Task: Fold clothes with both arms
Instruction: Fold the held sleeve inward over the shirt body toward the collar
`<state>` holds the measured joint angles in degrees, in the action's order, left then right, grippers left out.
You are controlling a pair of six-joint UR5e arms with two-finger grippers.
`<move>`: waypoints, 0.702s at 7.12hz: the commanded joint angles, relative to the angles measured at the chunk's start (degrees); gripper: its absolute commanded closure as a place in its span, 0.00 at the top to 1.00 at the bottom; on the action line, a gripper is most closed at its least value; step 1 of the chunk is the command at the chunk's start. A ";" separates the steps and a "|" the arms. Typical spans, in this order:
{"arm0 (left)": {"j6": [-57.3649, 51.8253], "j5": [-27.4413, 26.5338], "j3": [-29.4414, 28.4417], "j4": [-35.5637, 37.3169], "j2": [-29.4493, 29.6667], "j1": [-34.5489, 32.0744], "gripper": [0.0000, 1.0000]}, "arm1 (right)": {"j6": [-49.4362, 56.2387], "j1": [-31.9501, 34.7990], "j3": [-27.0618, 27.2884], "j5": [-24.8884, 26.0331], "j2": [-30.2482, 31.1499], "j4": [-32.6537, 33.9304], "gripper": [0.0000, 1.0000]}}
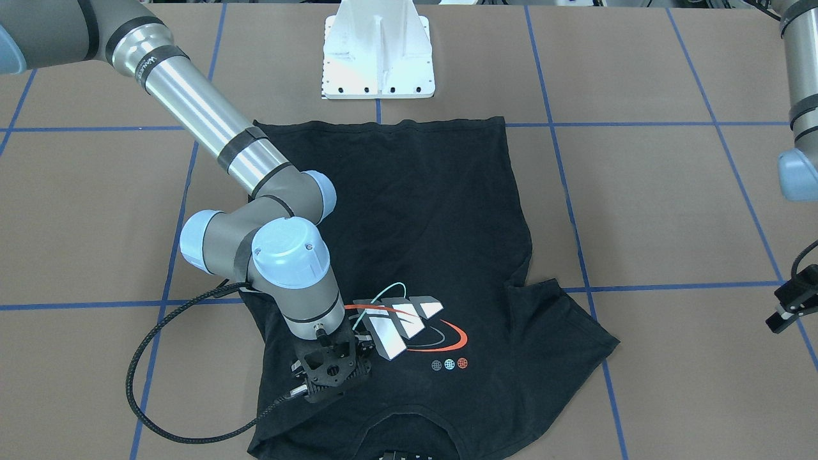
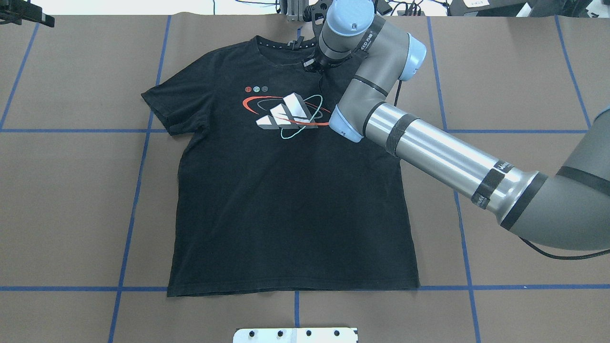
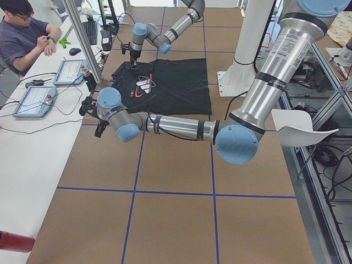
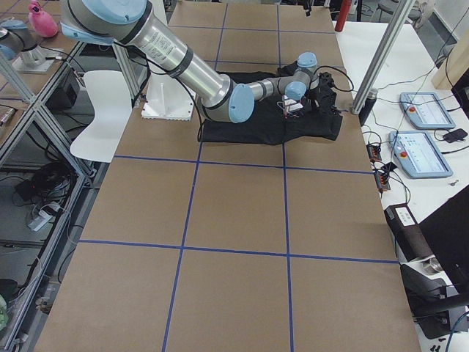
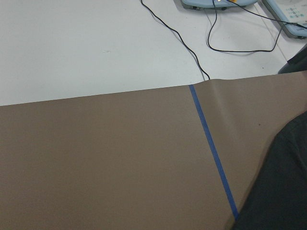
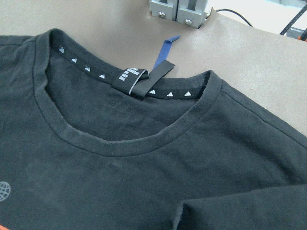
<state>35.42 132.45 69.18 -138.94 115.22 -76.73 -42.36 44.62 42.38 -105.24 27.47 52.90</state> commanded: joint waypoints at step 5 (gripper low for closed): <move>1.40 -0.09 -0.01 -0.02 0.44 0.26 0.99 | -8.66 0.64 2.69 -2.49 -1.54 -0.17 1.00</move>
<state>36.10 132.43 69.17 -138.92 115.40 -76.62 -46.85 44.82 43.34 -106.06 26.30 52.68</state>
